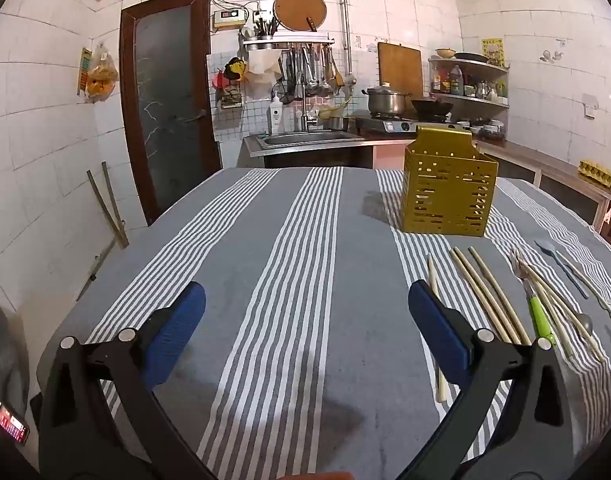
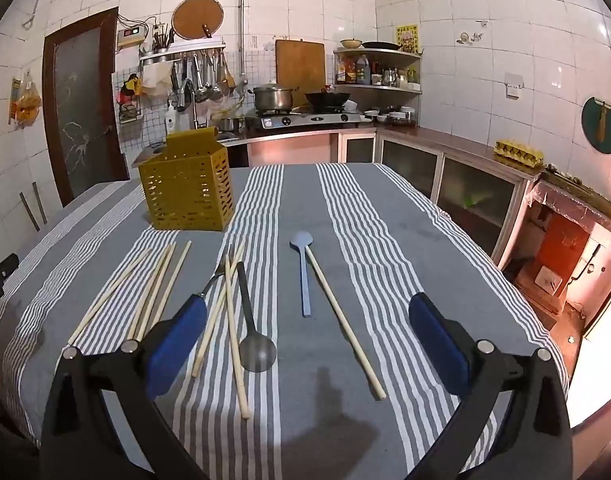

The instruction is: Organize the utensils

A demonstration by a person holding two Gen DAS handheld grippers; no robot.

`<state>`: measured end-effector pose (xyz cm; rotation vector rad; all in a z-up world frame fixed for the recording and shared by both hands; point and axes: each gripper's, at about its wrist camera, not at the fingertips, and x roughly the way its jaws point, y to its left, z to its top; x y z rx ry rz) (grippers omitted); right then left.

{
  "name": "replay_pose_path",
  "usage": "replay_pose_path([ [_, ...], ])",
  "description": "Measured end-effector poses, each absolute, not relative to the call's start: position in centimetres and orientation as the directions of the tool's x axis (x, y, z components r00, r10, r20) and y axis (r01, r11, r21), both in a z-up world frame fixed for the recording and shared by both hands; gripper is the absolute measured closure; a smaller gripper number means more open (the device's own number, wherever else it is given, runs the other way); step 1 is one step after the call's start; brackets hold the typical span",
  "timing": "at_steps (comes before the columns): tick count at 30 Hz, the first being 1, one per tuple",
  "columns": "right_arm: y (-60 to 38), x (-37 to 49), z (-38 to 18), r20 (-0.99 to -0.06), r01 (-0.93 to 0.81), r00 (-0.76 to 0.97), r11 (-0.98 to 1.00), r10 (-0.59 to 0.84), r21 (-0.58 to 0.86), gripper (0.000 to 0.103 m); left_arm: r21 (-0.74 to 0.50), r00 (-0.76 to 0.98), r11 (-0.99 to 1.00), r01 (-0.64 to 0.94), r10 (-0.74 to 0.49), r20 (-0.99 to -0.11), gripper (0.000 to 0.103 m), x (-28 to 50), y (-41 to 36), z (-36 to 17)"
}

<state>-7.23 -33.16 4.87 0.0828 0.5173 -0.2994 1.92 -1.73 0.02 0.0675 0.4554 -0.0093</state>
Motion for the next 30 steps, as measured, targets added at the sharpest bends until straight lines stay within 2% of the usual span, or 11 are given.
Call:
replay_pose_path([
  [30,-33.42,-6.88,4.25,-0.501,0.308,0.824,0.951,-0.262,0.009,0.004,0.048,0.891,0.998,0.029,-0.004,-0.455,0.005,2.41,-1.93,-0.08],
])
